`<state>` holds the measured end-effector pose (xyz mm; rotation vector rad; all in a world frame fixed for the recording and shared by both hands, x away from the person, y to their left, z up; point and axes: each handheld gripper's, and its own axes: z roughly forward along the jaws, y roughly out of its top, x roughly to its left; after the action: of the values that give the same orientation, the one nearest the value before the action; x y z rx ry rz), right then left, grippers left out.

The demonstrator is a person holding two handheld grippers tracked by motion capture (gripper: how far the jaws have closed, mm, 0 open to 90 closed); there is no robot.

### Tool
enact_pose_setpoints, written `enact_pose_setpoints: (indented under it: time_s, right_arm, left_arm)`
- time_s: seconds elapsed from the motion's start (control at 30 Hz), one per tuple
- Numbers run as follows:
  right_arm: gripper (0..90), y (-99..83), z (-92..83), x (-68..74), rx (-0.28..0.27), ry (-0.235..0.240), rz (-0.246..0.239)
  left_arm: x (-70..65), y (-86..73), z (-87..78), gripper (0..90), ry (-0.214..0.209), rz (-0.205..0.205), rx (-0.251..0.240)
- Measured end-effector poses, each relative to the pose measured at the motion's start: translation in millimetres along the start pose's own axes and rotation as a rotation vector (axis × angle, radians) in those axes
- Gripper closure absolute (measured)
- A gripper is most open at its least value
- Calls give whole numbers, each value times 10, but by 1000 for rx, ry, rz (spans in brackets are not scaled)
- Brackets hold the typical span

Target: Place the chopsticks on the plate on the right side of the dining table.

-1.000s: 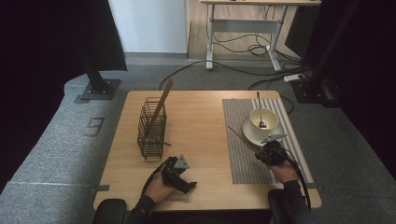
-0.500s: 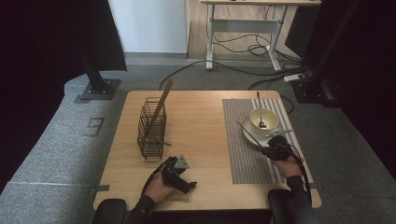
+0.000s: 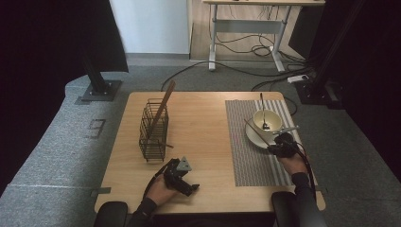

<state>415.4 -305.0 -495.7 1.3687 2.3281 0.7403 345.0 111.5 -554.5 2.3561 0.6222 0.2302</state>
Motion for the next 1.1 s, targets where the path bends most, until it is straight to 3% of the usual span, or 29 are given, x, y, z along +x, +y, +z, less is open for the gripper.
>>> enact_pose_setpoints:
  time_s: [0.43, 1.1]
  right_arm:
    - [823, 49, 86, -95, 5, -19, 12]
    - [742, 51, 195, -239, 15, -46, 45]
  left_arm:
    - [0, 0, 0, 0, 0, 0, 0]
    - [-1, 0, 0, 0, 0, -1, 0]
